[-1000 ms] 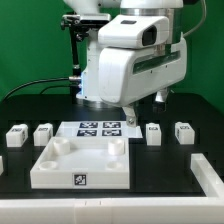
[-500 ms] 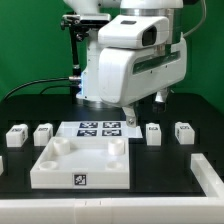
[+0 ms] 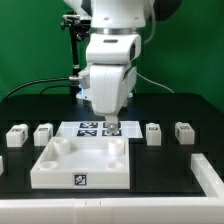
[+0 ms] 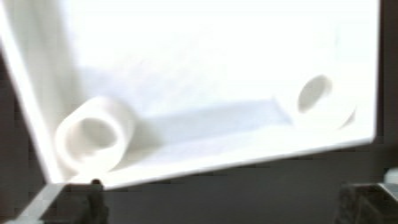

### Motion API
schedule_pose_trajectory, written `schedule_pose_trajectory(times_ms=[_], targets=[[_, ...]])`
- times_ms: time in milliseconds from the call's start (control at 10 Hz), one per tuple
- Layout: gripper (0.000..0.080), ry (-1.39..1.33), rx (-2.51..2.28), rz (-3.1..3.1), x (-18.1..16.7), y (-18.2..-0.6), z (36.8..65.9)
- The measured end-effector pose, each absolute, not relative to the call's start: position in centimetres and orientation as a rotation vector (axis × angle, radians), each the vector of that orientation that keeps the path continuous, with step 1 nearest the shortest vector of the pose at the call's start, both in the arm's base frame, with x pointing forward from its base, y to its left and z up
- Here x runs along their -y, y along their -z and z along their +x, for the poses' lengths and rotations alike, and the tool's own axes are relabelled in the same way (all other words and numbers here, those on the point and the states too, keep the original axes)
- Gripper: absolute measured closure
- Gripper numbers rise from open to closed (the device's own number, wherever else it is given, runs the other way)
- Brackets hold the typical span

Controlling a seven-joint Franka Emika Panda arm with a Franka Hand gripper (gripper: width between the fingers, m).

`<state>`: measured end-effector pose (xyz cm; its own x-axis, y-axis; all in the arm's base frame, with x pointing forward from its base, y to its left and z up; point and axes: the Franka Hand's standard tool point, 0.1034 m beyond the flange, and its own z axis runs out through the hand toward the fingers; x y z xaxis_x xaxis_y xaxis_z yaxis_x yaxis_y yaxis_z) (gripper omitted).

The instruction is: Assemble one leg

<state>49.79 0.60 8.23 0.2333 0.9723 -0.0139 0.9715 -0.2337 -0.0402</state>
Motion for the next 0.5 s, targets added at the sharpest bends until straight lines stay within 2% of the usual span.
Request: schedule_pose_trajectory(times_ms=[500], targets=[[0.015, -0.056, 1.922, -2.454, -0.62, -7.98, 49.68]])
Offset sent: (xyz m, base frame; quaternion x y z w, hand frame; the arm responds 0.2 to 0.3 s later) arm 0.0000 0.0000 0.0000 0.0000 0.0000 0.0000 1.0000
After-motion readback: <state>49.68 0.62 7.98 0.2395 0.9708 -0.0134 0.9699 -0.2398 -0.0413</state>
